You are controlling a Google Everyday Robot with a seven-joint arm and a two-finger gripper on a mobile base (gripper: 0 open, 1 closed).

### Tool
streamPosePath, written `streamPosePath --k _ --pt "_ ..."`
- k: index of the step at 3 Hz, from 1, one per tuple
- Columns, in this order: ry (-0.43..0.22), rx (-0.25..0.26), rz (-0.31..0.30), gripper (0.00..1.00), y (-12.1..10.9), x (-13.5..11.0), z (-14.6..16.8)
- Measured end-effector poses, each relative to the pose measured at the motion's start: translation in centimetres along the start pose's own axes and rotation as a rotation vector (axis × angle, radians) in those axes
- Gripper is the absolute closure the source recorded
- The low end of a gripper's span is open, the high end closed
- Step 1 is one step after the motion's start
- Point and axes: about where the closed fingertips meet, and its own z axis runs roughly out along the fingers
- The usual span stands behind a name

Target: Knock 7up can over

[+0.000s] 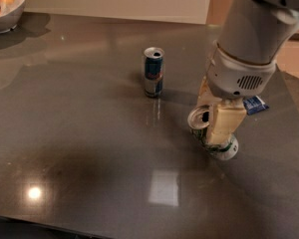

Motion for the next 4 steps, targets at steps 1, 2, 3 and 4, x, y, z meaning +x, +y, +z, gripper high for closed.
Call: streamPosePath --k 1,2,3,4 --pt "0.067 -0.006 -0.005 0.58 -1.4 0.5 1.0" --pt "0.108 -0.009 -0.015 0.35 -2.1 0.6 1.7" --pt "0.094 -0.012 -0.001 0.12 -1.6 0.4 2.3" --pt "0.082 0.016 -0.004 0.00 -2.2 0.1 2.2"
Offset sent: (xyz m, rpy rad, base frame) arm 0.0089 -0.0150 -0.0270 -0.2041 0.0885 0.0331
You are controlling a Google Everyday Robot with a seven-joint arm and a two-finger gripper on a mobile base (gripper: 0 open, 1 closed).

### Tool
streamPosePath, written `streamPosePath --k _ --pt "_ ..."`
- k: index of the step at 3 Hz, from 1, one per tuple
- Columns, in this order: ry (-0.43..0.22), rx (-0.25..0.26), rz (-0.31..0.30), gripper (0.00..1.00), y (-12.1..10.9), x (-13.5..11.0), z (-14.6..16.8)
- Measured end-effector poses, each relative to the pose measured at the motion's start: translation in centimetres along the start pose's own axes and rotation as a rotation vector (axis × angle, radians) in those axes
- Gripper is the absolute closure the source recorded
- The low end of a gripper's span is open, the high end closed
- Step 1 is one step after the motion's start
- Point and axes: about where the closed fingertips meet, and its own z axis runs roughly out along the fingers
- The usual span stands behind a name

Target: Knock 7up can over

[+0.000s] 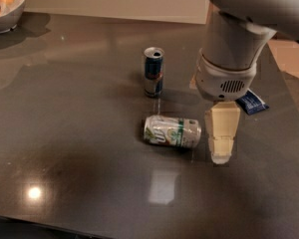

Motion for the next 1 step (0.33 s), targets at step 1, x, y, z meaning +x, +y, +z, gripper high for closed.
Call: streamPosePath --k 1 --pt "0.000 0.000 0.000 0.00 0.00 0.00 0.00"
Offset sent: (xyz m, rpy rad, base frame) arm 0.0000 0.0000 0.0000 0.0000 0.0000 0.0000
